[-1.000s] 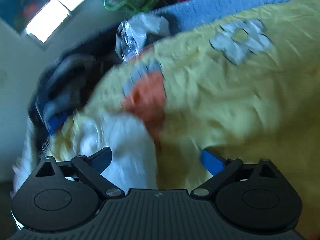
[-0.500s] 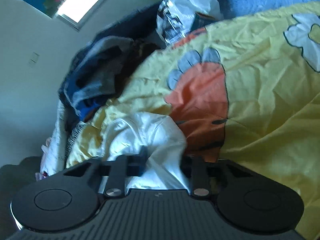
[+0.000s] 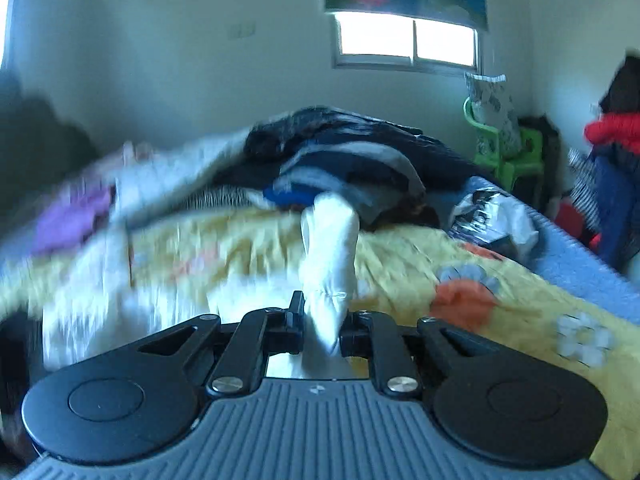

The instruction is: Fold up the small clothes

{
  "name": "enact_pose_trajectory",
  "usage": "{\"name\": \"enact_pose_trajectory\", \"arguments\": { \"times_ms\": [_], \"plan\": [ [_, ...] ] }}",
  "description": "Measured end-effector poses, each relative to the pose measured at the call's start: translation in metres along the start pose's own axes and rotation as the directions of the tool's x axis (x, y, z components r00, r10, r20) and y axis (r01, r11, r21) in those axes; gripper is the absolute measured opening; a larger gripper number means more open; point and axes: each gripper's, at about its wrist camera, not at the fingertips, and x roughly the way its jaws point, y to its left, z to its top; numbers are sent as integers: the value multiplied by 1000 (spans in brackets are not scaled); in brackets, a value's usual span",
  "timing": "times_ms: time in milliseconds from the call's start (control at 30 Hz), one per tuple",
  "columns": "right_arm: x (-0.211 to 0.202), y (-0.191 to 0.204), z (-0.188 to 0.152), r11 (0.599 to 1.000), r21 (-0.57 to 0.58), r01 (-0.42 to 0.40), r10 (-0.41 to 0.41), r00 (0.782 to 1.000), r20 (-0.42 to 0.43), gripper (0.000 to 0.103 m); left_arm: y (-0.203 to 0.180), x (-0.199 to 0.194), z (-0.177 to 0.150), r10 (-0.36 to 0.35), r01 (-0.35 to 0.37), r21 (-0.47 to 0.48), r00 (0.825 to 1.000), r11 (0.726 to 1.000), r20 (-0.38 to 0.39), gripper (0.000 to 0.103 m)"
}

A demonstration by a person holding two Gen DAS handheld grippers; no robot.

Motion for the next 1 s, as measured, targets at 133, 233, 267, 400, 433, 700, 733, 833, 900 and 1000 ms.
{"name": "enact_pose_trajectory", "arguments": {
  "times_ms": [133,233,267,400,433,700,733,833,900,1000],
  "plan": [
    [-15,27,-51,998,-22,51,-53,994,-100,31,4,-8,0,-7,8,-30,1000,1000,20,103],
    [-28,25,-76,987,151,47,-22,987,-160,48,8,-39,-5,11,-5,-76,996,997,91,103],
    [-35,22,-83,976,217,31,3,988,-154,50,10,-50,-6,-7,17,-92,994,996,105,103],
    [-61,3,-104,861,508,-25,96,989,-114,71,17,-80,-3,-88,101,-156,992,983,85,103],
    [-66,-3,-110,808,587,-46,121,989,-88,74,20,-86,-3,-123,135,-186,990,973,74,103],
    [-71,-20,-146,437,884,-165,189,978,89,81,44,-101,-13,-291,254,-401,956,880,-32,103],
    [-69,-19,-150,426,893,-144,190,979,67,79,48,-98,-13,-284,242,-425,958,872,-37,103],
    [-48,-17,-155,357,929,-99,223,975,19,78,55,-92,-11,-285,232,-488,958,841,-36,103],
    [-38,-12,-154,351,932,-89,236,972,4,78,54,-84,-10,-272,207,-489,960,847,-66,103],
    [-24,-8,-153,323,942,-95,245,969,14,74,50,-67,-11,-246,151,-483,959,863,-140,99]
  ]
}}
